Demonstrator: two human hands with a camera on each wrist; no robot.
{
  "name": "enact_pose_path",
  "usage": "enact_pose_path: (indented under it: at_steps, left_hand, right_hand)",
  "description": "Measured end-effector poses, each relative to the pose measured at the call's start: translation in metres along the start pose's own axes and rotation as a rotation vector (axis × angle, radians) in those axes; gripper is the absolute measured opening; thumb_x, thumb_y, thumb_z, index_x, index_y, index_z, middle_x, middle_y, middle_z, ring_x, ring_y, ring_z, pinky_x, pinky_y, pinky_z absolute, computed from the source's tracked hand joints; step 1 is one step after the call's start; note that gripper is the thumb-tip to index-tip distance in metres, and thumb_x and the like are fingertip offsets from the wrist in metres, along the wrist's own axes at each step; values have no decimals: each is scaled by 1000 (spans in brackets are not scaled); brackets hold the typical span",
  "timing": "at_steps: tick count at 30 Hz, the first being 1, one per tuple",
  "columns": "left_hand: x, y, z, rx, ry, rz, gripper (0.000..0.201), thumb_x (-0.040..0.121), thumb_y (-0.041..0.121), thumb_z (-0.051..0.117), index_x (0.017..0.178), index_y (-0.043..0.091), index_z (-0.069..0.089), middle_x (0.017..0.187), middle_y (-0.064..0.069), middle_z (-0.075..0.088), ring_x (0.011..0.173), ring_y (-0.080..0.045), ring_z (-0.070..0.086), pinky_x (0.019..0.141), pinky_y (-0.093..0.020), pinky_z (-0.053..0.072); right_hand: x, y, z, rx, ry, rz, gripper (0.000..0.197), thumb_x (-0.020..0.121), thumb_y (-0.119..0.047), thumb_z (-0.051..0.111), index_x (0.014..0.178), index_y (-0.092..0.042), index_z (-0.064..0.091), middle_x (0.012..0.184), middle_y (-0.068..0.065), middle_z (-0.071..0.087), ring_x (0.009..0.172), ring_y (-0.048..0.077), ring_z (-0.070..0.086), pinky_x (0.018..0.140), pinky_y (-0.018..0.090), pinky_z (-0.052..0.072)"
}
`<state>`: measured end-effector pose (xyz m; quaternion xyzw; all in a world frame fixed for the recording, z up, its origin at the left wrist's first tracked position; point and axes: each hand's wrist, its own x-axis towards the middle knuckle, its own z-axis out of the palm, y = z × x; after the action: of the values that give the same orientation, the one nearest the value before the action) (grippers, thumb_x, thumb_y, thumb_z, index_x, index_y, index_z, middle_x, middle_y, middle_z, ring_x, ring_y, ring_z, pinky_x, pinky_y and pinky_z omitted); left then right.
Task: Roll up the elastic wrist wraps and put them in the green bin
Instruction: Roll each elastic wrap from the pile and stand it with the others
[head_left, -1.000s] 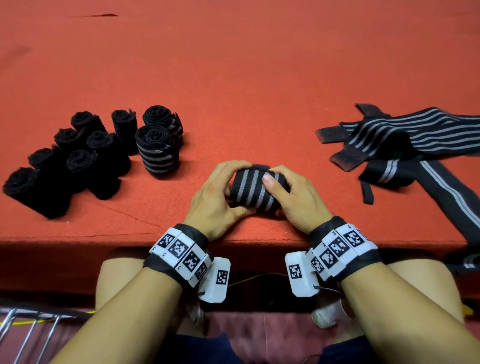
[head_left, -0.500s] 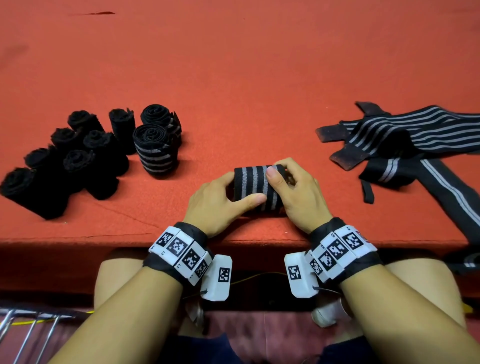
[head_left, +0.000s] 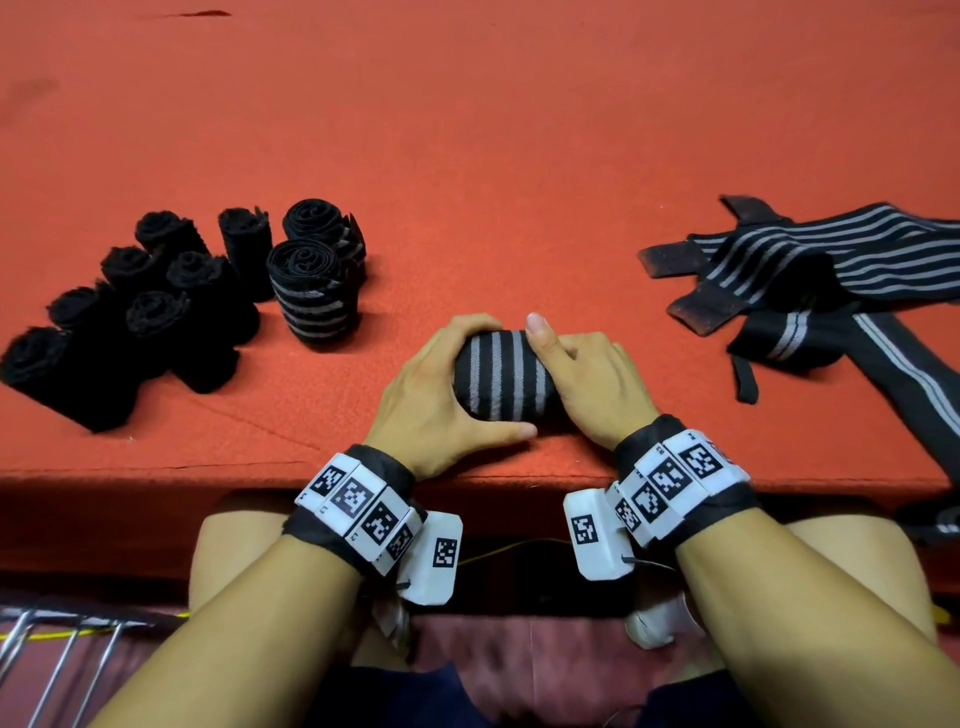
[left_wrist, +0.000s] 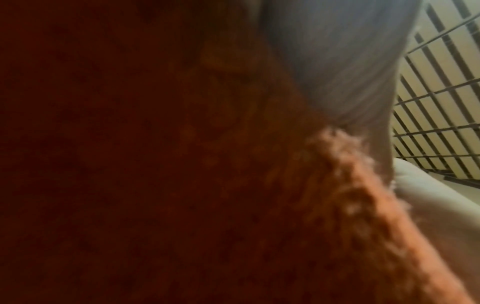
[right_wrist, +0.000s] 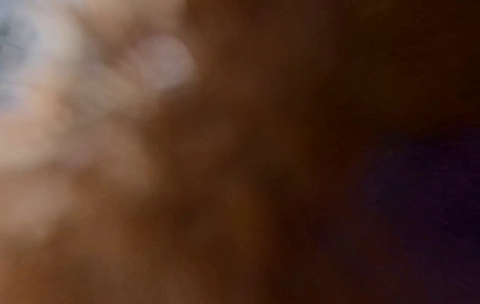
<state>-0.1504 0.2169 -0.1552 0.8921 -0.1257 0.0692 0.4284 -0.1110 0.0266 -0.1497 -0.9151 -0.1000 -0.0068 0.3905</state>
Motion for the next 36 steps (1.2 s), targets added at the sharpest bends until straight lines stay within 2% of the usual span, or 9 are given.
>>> enact_pose_path:
  at_steps: [3, 5, 6, 11, 15, 22, 29, 32, 36]
  left_hand:
    - [1, 4, -1, -59, 37, -77, 80, 54, 65, 86, 120, 41, 46, 102, 15, 62, 92, -4, 62, 83, -36, 53]
    - [1, 5, 0, -73, 48, -118, 76, 55, 73, 78, 115, 39, 47, 93, 12, 65, 82, -5, 63, 77, -38, 54]
    - [1, 5, 0, -77, 51, -132, 74, 55, 76, 75, 112, 37, 48, 90, 11, 65, 79, -6, 63, 75, -40, 54]
    - [4, 4, 0, -96, 19, -166, 71, 57, 82, 65, 106, 33, 50, 87, 9, 64, 79, -13, 63, 78, -48, 54]
    - [4, 4, -3, -139, -28, -115, 70, 58, 79, 67, 109, 34, 48, 89, 14, 61, 79, -10, 59, 81, -49, 53]
    - [1, 4, -4, -129, -56, -89, 75, 53, 75, 77, 111, 37, 48, 94, 14, 64, 84, -12, 63, 82, -48, 54]
    - [1, 3, -2, -201, 28, -114, 59, 62, 68, 78, 101, 29, 58, 90, 13, 70, 83, -9, 67, 77, -41, 56]
    - [2, 0, 0, -206, 53, -128, 55, 64, 72, 74, 98, 31, 59, 89, 21, 69, 80, 0, 65, 74, -28, 52]
    - [2, -3, 2, -226, 115, -165, 56, 67, 76, 63, 104, 34, 60, 91, 17, 71, 85, 0, 66, 81, -31, 54]
  right_hand:
    - [-10, 2, 5, -69, -30, -67, 83, 78, -89, 6, 107, -32, 60, 100, -5, 71, 94, 25, 66, 84, 45, 50]
    - [-15, 4, 6, -7, -49, -117, 85, 81, -87, 13, 145, -37, 39, 137, -6, 58, 121, 19, 59, 99, 44, 46]
    - [-17, 5, 5, 52, -61, -149, 85, 81, -87, 16, 150, -39, 32, 142, -9, 53, 124, 16, 56, 101, 44, 45]
    - [-17, 6, 4, 128, -68, -198, 66, 86, -79, 26, 134, -39, 46, 114, -13, 63, 98, 10, 64, 87, 44, 52]
    - [-17, 3, 5, 44, -32, -154, 72, 82, -89, 14, 112, -36, 51, 85, -8, 69, 78, 19, 66, 75, 45, 52]
    - [-15, 2, 6, 60, -11, -108, 63, 79, -93, 9, 86, -44, 48, 77, -7, 65, 74, 18, 63, 75, 47, 50]
    - [-20, 1, 2, 83, -101, -158, 91, 69, -101, 10, 122, -38, 48, 95, -8, 72, 87, 19, 69, 82, 48, 51]
    - [-22, -1, 1, 93, -129, -161, 94, 66, -103, 15, 127, -38, 46, 98, -8, 72, 90, 19, 70, 84, 48, 51]
    - [-24, -3, 0, 117, -141, -155, 94, 66, -102, 29, 128, -35, 48, 100, -7, 72, 92, 19, 69, 84, 48, 52]
